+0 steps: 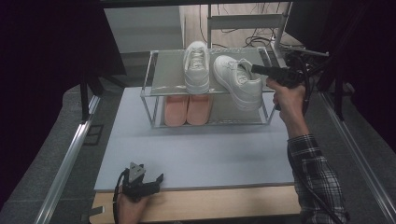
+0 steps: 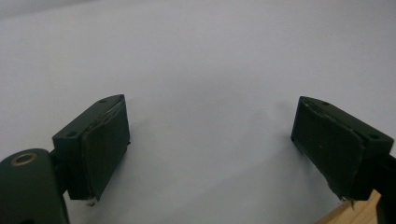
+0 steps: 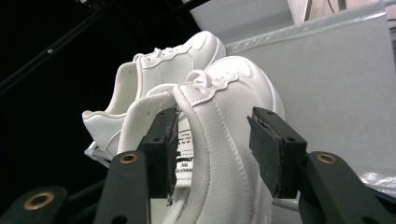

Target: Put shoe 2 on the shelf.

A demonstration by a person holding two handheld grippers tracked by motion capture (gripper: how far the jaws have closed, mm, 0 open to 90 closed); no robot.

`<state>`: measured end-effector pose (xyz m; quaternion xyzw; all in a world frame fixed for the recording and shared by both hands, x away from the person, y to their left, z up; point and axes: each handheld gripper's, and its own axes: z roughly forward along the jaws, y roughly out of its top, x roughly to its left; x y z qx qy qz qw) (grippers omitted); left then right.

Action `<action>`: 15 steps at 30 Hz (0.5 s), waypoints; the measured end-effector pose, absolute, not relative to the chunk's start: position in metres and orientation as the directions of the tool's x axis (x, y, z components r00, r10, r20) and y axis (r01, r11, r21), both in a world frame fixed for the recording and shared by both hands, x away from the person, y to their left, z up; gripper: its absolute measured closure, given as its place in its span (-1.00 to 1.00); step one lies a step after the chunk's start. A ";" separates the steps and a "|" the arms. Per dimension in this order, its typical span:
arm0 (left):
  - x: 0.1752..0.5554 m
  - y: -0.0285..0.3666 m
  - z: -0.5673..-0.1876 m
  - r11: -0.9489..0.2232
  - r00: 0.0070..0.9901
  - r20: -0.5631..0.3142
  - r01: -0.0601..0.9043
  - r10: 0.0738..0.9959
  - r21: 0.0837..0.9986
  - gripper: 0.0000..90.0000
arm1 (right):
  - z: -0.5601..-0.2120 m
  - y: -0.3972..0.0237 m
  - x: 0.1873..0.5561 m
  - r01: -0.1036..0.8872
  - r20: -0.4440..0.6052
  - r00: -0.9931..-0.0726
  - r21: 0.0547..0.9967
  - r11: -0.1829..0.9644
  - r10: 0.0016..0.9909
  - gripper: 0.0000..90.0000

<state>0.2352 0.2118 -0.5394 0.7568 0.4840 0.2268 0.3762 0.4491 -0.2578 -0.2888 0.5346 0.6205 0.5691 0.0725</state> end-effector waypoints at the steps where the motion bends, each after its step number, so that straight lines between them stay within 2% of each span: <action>1: 0.235 0.212 -0.539 -0.249 0.429 -0.021 0.562 0.903 0.789 -0.75 | -0.289 -0.258 0.449 0.581 0.518 -0.418 0.784 -0.219 0.746 0.15; 9: 0.235 0.212 -0.539 -0.249 0.429 -0.020 0.562 0.903 0.789 -0.75 | -0.280 -0.270 0.438 0.551 0.490 -0.422 0.807 -0.213 0.763 0.15; 15: 0.235 0.212 -0.539 -0.249 0.429 -0.020 0.562 0.903 0.789 -0.75 | -0.279 -0.284 0.426 0.538 0.471 -0.432 0.819 -0.199 0.770 0.24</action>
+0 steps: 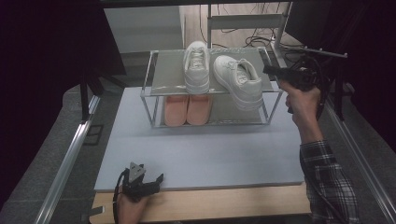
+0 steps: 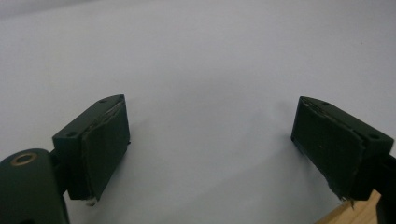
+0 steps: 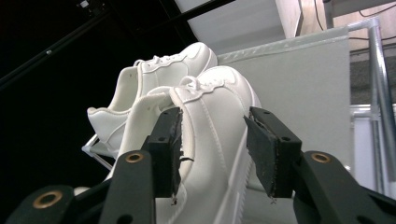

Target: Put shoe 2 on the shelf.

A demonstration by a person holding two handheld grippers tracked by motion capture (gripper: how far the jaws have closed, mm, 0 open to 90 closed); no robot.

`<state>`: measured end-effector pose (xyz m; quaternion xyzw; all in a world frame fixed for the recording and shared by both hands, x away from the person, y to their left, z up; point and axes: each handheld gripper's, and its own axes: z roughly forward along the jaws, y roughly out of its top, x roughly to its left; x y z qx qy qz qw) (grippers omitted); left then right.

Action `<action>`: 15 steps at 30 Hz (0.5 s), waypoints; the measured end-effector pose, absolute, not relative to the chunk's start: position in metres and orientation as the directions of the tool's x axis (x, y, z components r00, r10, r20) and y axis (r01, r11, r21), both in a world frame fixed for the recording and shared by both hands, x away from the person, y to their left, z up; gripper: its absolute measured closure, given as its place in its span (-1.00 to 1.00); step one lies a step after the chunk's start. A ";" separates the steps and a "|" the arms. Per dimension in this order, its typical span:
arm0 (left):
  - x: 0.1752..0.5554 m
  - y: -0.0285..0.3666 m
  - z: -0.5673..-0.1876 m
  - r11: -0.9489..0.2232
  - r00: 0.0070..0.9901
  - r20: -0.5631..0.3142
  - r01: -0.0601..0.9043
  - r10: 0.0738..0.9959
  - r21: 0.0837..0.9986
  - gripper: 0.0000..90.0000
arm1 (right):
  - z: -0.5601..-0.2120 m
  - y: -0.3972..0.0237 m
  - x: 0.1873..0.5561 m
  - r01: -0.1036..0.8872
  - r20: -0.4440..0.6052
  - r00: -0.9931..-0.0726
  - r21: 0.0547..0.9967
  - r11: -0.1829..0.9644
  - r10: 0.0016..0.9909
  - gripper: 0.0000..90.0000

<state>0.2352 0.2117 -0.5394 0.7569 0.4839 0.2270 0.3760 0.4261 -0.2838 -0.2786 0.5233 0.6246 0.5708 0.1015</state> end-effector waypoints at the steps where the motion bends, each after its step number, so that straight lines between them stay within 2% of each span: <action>1: 0.235 0.212 -0.539 -0.249 0.429 -0.020 0.562 0.903 0.789 -0.75 | -0.279 -0.285 0.425 0.538 0.466 -0.434 0.821 -0.193 0.771 0.24; 6: 0.235 0.212 -0.539 -0.249 0.429 -0.020 0.562 0.903 0.789 -0.75 | -0.283 -0.289 0.416 0.538 0.437 -0.438 0.827 -0.160 0.786 0.26; 9: 0.235 0.212 -0.540 -0.249 0.429 -0.020 0.560 0.903 0.790 -0.75 | -0.286 -0.292 0.410 0.534 0.425 -0.439 0.832 -0.151 0.792 0.34; 11: 0.235 0.212 -0.540 -0.248 0.429 -0.020 0.560 0.903 0.790 -0.75 | -0.291 -0.296 0.402 0.529 0.420 -0.449 0.836 -0.145 0.788 0.47; 15: 0.235 0.212 -0.539 -0.249 0.428 -0.019 0.561 0.903 0.789 -0.75 | -0.295 -0.298 0.396 0.532 0.419 -0.464 0.836 -0.132 0.781 0.54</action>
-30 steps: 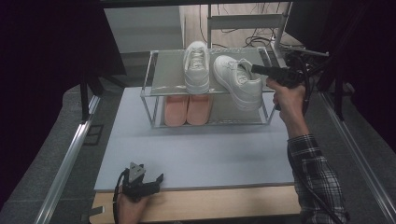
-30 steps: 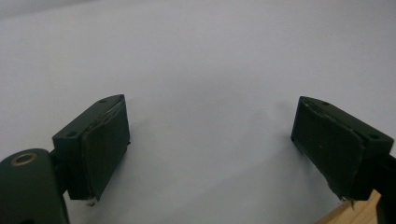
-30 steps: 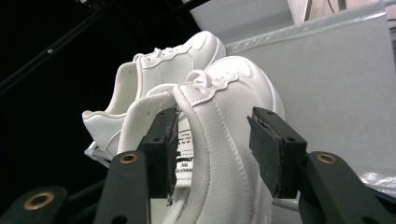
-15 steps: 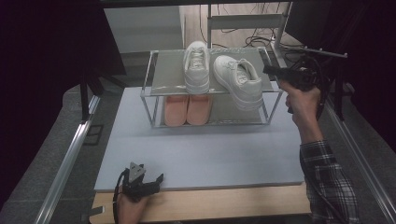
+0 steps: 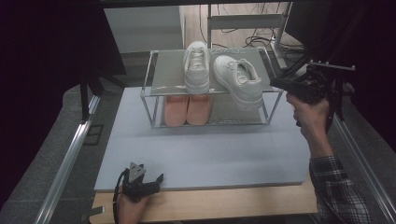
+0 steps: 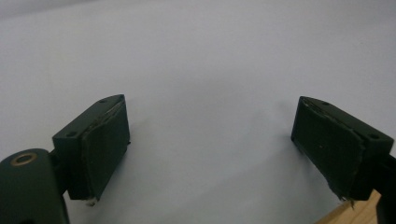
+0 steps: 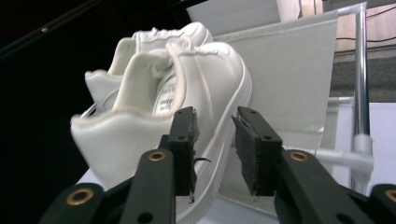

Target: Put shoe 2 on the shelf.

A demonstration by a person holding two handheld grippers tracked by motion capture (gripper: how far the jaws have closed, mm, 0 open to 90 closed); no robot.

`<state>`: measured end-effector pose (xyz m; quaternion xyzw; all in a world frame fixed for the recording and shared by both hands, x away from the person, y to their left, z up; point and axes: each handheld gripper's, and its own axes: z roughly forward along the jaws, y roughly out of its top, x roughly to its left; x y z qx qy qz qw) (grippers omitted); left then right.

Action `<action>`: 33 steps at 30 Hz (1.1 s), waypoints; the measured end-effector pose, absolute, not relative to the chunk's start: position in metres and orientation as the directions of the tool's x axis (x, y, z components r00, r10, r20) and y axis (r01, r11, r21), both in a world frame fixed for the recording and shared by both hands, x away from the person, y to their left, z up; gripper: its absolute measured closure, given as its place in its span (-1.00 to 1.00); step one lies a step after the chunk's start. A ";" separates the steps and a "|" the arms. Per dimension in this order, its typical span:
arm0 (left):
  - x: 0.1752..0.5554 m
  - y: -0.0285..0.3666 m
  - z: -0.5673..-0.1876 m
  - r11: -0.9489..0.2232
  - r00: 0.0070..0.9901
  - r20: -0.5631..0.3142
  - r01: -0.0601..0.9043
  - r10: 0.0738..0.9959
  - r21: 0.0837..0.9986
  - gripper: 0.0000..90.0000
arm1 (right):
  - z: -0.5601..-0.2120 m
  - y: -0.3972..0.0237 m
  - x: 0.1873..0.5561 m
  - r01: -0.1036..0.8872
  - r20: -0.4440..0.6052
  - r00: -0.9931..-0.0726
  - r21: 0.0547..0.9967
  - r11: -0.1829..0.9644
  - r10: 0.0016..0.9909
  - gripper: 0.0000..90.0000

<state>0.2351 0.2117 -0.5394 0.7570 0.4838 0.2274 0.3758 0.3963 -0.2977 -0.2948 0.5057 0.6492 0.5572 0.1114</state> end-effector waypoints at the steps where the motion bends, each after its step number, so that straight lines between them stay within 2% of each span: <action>1: 0.235 0.212 -0.539 -0.250 0.429 -0.019 0.561 0.903 0.789 -0.75 | -0.297 -0.298 0.394 0.531 0.414 -0.470 0.838 -0.124 0.780 0.56; 12: 0.235 0.212 -0.539 -0.252 0.430 -0.018 0.561 0.902 0.789 -0.75 | -0.323 -0.296 0.371 0.536 0.391 -0.524 0.842 -0.064 0.757 0.97; 24: 0.235 0.212 -0.539 -0.250 0.428 -0.020 0.563 0.903 0.788 -0.75 | -0.335 -0.283 0.365 0.544 0.401 -0.578 0.838 -0.031 0.711 0.98; 33: 0.235 0.212 -0.539 -0.249 0.428 -0.021 0.563 0.903 0.788 -0.75 | -0.338 -0.279 0.367 0.547 0.397 -0.577 0.837 -0.023 0.714 0.98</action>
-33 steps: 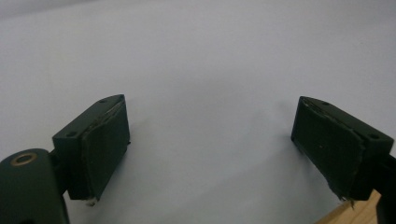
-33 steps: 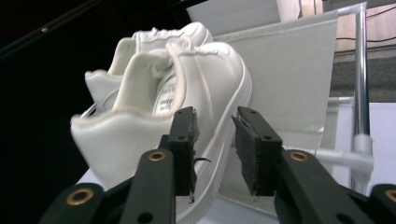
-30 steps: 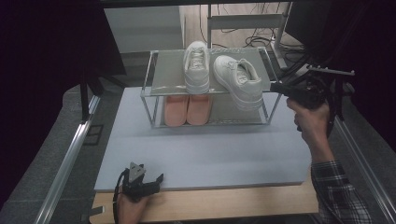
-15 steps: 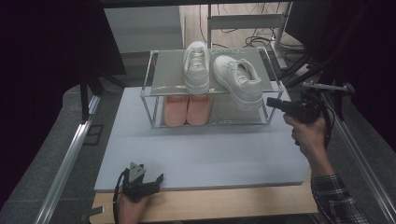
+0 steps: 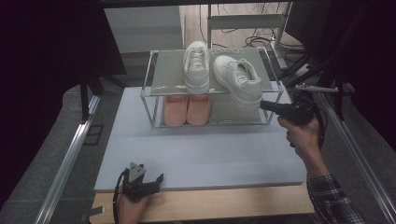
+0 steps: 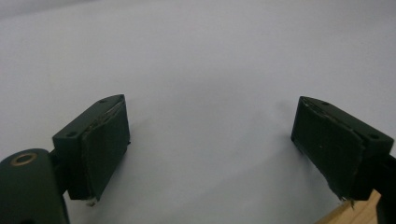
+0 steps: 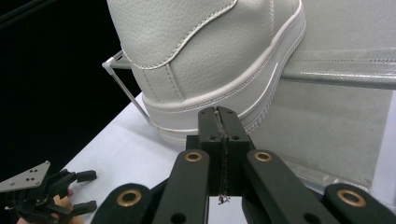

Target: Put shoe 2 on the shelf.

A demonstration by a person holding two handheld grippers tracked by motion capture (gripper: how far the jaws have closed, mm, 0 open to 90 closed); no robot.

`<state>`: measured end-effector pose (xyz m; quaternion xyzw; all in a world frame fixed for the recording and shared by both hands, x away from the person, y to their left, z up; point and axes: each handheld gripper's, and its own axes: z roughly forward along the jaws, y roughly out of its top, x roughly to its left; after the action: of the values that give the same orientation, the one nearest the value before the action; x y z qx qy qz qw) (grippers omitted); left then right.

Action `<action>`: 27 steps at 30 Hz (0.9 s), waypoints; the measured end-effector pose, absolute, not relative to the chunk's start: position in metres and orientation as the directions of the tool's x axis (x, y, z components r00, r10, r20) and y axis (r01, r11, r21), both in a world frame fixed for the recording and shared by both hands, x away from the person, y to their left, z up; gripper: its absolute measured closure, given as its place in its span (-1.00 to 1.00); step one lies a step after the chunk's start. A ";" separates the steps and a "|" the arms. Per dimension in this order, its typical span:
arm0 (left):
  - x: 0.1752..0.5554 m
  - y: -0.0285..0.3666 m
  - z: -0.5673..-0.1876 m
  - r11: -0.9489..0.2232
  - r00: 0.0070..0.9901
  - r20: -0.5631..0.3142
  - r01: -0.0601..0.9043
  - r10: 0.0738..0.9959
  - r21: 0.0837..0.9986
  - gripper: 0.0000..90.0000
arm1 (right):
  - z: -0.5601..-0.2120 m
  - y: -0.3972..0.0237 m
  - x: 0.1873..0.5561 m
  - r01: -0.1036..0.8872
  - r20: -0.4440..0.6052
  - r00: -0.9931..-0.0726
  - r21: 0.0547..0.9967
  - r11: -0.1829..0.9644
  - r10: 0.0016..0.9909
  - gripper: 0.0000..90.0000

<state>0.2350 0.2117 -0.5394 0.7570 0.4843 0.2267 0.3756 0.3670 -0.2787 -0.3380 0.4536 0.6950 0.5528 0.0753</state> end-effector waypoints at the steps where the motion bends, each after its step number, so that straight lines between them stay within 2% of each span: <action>1: 0.235 0.212 -0.539 -0.248 0.429 -0.021 0.562 0.903 0.789 -0.75 | -0.337 -0.278 0.367 0.547 0.397 -0.575 0.837 -0.025 0.716 0.98; 27: 0.235 0.212 -0.539 -0.250 0.429 -0.020 0.563 0.903 0.788 -0.75 | -0.342 -0.248 0.387 0.561 0.417 -0.563 0.827 -0.040 0.714 0.98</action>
<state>0.2350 0.2117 -0.5394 0.7573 0.4840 0.2267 0.3753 0.3868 -0.2481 -0.3419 0.4623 0.6893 0.5535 0.0690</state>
